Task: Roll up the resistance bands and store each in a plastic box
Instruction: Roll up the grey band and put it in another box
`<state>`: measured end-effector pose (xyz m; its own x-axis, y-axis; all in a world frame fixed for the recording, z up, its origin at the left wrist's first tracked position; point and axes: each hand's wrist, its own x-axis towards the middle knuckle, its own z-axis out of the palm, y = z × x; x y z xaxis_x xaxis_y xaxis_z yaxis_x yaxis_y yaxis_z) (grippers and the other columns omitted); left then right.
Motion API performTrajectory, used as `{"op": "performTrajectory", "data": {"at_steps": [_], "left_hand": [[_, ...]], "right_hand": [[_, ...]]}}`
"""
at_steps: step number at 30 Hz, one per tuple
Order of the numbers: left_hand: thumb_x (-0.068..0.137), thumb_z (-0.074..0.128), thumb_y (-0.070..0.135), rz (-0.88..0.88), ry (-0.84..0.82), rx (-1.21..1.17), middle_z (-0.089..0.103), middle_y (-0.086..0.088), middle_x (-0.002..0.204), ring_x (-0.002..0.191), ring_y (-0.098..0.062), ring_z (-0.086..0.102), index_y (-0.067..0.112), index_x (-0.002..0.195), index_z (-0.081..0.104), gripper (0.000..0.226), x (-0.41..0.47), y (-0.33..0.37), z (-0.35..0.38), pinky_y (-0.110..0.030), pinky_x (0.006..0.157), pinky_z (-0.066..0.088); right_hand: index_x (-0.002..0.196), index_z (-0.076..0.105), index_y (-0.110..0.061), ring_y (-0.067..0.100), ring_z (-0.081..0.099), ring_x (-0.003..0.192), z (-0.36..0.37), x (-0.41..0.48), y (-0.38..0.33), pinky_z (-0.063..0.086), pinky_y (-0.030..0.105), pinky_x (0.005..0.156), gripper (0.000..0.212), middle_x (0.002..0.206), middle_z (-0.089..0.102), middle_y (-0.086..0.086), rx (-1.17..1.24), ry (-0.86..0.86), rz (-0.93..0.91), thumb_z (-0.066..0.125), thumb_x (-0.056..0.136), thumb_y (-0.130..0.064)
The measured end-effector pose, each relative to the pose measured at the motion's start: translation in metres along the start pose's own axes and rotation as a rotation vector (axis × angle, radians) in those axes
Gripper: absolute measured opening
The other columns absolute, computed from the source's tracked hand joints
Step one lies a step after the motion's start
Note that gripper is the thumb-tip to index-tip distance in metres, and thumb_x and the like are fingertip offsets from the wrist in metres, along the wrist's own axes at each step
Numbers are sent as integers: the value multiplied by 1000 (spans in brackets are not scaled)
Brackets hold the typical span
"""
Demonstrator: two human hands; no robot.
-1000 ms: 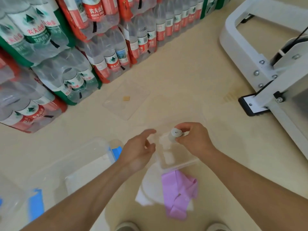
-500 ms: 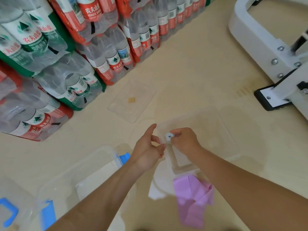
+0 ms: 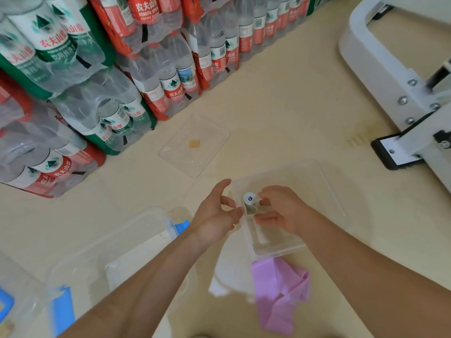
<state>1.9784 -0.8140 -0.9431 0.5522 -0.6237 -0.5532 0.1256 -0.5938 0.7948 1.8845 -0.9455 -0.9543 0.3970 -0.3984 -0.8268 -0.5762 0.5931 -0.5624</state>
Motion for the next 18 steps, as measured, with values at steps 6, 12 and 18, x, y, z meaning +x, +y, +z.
{"op": "performTrajectory", "data": {"at_steps": [6,12,18], "left_hand": [[92,52,12,2,125,-33,55,0,96,71,-19,61,24,129,47,40,6,12,-14,-31,67,54],[86,47,9,16,178,719,51,-3,132,114,-25,54,21,131,50,47,55,9,-52,-27,94,43],[88,43,11,-132,-116,1368,38,-12,141,126,-30,41,10,140,36,52,97,2,-47,-32,102,35]], "right_hand": [[99,57,-14,28,56,71,-4,-5,-9,55,41,72,9,92,52,9,-207,24,-29,54,91,-16],[98,67,-8,20,64,70,-13,-32,-34,48,24,59,16,92,69,11,-529,-17,-192,54,91,-15],[95,67,-14,16,66,68,-12,-49,-58,47,21,58,17,89,72,7,-510,-69,-375,52,91,-8]]}}
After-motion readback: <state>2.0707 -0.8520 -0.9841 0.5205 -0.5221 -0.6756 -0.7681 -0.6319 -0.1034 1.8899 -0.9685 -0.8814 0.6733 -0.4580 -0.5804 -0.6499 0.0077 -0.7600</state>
